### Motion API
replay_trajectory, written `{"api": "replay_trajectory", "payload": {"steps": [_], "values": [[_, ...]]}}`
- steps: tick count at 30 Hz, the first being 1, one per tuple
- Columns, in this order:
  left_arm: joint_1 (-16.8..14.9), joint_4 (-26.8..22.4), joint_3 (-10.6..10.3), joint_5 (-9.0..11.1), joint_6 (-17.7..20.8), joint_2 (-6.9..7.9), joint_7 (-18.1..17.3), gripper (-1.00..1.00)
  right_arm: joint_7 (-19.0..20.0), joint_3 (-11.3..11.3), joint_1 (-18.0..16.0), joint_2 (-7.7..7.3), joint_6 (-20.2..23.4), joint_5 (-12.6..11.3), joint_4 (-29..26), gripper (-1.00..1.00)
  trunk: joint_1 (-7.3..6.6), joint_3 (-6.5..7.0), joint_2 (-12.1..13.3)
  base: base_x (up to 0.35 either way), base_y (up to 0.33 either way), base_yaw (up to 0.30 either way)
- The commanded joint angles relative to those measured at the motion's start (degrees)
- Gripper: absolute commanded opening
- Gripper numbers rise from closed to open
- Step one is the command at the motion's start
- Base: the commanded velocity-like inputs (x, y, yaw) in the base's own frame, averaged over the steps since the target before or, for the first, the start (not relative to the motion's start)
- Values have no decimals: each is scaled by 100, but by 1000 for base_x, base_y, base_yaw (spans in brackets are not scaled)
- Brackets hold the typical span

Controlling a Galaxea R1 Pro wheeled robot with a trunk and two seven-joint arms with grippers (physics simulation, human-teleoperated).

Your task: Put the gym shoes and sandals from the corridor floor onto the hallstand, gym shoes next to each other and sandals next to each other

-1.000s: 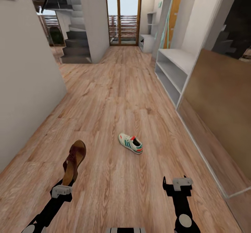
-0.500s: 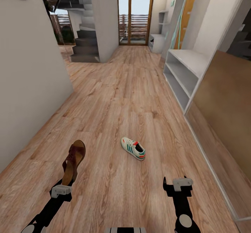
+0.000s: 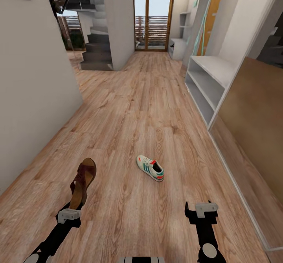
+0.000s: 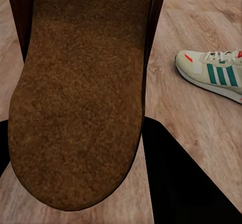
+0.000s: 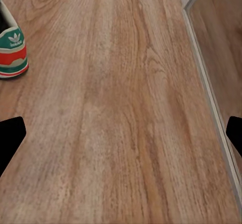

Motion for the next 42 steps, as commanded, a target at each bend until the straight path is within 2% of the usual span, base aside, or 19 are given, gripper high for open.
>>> {"api": "replay_trajectory", "payload": {"steps": [1, 10, 25, 32, 42], "values": [[-3, 4, 10, 36, 1, -1, -54, -100, -45, 22, -6, -7, 44, -16, -6, 100, -1, -4, -2, 2, -2, 77], [-3, 4, 3, 27, 1, -3, -47, -100, -44, 22, -7, -7, 42, -14, 6, 100, -1, -5, -2, 1, -104, 204], [-1, 4, 2, 29, 1, -4, -45, -100, -44, 44, -31, -7, 42, -8, 168, 100, -1, -5, -2, 0, -272, 271], [-2, 4, 10, 53, 1, -2, -47, -100, -34, 49, -39, -7, 45, -3, 212, 100, -1, -5, -2, 0, -195, 87], [-1, 4, 23, 71, 1, -1, -42, -100, -62, 65, -54, -5, 41, 11, 227, 100, -1, -5, -2, 0, -48, 20]]}}
